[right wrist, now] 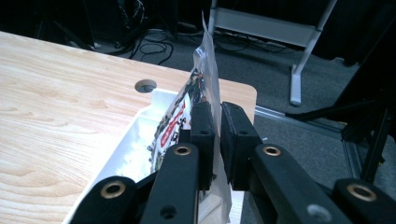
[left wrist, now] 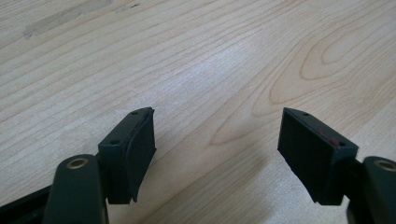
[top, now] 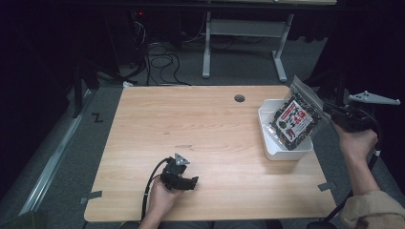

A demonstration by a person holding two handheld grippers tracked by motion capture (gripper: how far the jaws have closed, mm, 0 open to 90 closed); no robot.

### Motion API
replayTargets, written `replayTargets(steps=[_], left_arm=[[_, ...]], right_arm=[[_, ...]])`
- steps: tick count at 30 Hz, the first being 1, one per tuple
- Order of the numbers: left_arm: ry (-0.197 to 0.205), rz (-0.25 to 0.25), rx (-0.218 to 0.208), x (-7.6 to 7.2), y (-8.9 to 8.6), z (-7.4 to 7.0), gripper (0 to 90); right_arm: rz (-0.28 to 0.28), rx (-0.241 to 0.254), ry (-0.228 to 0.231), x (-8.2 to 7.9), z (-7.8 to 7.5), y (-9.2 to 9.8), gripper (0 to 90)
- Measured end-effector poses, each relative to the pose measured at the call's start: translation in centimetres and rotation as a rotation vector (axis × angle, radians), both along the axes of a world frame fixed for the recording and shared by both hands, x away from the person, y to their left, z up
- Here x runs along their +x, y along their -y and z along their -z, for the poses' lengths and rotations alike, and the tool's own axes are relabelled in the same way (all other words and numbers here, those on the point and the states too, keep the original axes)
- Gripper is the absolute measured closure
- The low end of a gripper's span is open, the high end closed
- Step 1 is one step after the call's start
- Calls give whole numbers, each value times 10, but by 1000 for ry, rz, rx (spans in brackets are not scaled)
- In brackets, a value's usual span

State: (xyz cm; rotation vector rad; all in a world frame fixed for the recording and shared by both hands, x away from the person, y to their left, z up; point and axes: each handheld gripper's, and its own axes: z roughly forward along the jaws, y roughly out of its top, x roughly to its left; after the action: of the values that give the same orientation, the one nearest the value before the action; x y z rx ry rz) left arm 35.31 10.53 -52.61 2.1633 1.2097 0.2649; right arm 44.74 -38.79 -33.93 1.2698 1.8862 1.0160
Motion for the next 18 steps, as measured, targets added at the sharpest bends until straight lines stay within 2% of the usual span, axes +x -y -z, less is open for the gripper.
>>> replayTargets(steps=[5, 10, 18], left_arm=[[-1, 2, 2, 0, 1, 0, 278], [2, 2, 1, -1, 1, 0, 278], [6, 6, 1, -1, 1, -1, 278]], right_arm=[[7, 4, -8, 2, 5, 4, 821], [9, -3, -19, 2, 6, 4, 758], [-8, -16, -31, 1, 6, 1, 591]])
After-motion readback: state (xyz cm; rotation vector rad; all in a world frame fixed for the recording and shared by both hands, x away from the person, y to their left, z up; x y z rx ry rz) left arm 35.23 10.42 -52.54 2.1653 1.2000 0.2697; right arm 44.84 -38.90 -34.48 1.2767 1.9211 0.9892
